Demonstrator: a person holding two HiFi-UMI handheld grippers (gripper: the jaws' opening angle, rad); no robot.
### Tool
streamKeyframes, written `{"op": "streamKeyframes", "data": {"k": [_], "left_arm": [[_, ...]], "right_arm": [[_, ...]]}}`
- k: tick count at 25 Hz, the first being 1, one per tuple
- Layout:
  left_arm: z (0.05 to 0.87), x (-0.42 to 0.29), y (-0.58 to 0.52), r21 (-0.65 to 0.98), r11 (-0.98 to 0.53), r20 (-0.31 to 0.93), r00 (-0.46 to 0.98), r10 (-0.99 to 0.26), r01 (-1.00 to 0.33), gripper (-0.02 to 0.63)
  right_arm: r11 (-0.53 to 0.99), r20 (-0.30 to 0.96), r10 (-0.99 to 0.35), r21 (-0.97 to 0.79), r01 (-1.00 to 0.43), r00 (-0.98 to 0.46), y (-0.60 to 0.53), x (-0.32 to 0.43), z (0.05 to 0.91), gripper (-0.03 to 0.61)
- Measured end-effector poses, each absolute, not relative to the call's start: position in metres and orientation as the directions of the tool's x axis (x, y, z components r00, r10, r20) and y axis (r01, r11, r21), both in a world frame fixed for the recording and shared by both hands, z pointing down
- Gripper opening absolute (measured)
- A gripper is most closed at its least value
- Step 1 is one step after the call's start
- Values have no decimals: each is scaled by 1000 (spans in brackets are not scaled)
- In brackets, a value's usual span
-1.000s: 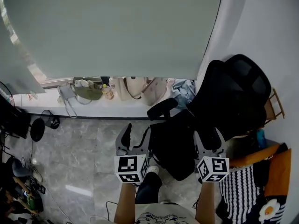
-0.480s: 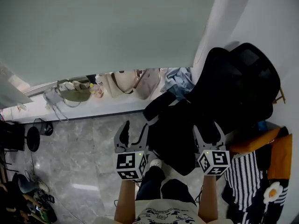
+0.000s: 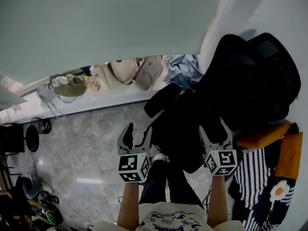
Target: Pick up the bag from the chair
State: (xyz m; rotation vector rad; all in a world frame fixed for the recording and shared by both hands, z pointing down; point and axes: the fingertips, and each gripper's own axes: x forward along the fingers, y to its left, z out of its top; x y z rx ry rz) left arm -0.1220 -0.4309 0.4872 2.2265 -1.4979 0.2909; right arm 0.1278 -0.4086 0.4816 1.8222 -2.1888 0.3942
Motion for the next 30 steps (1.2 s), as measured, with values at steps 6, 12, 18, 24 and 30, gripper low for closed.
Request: {"op": "streamKeyframes", "data": {"k": [6,12,18,24,30], "left_arm": [[536,-105,-432,239,-339,459,414,-786,-910,287],[584,-97,-439,218,-340,498,404,-767,-915,287],[635,-88,-444,234,-328,547,403,-733,-915,287],[688,-78,-444,266,-326,586,421,-693,-907,287],[734,-70,-444,285,-312,627,423,-654,-906,292]], "right_arm": [[199,441,-875,-50,-979,-200,-419,141,533,331],[237,508,-831,-44,-970,-226,-430,150,587,333],[265,572,-782,-52,-963,-247,-438,166,645,336],[289,620,-737,-71,-955,-269,-448,180,696,341],[305,652,-699,-101,-947,-295,-457,192,740,350]]}}
